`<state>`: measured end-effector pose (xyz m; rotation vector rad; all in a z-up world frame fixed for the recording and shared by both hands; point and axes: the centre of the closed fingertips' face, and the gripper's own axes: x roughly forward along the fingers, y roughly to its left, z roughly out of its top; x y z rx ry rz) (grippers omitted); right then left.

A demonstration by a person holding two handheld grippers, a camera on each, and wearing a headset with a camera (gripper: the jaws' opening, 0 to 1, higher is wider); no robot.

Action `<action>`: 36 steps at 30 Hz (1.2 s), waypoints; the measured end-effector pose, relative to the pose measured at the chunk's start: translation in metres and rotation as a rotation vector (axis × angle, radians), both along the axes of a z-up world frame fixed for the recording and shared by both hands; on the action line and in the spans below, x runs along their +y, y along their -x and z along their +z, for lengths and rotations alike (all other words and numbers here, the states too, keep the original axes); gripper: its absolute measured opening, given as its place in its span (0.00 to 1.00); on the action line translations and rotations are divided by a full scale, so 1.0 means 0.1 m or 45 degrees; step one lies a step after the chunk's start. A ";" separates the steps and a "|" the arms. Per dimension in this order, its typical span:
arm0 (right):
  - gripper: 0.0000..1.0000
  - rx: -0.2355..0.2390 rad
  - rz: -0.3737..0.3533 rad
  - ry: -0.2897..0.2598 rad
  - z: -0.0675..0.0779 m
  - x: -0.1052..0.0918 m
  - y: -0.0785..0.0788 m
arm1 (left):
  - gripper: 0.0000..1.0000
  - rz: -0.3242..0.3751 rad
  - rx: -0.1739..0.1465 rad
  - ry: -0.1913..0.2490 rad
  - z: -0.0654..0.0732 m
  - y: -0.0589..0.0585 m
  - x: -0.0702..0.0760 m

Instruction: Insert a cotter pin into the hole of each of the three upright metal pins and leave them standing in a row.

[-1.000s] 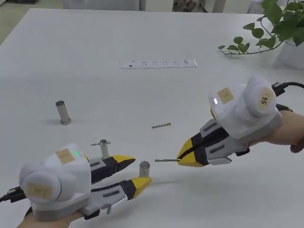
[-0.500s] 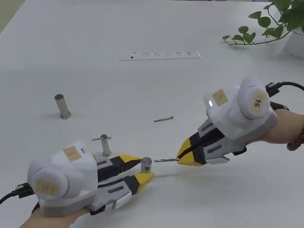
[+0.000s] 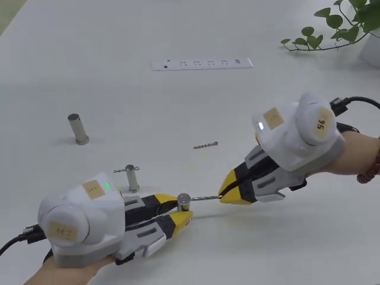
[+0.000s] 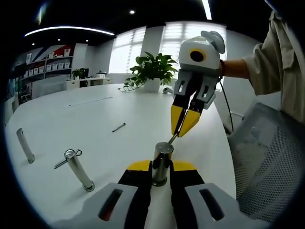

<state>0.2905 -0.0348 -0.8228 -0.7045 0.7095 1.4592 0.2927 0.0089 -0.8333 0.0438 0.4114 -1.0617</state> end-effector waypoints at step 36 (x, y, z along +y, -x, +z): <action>0.03 -0.059 0.105 0.038 0.05 0.12 0.00 | 0.12 -0.007 0.001 0.011 0.00 0.00 -0.01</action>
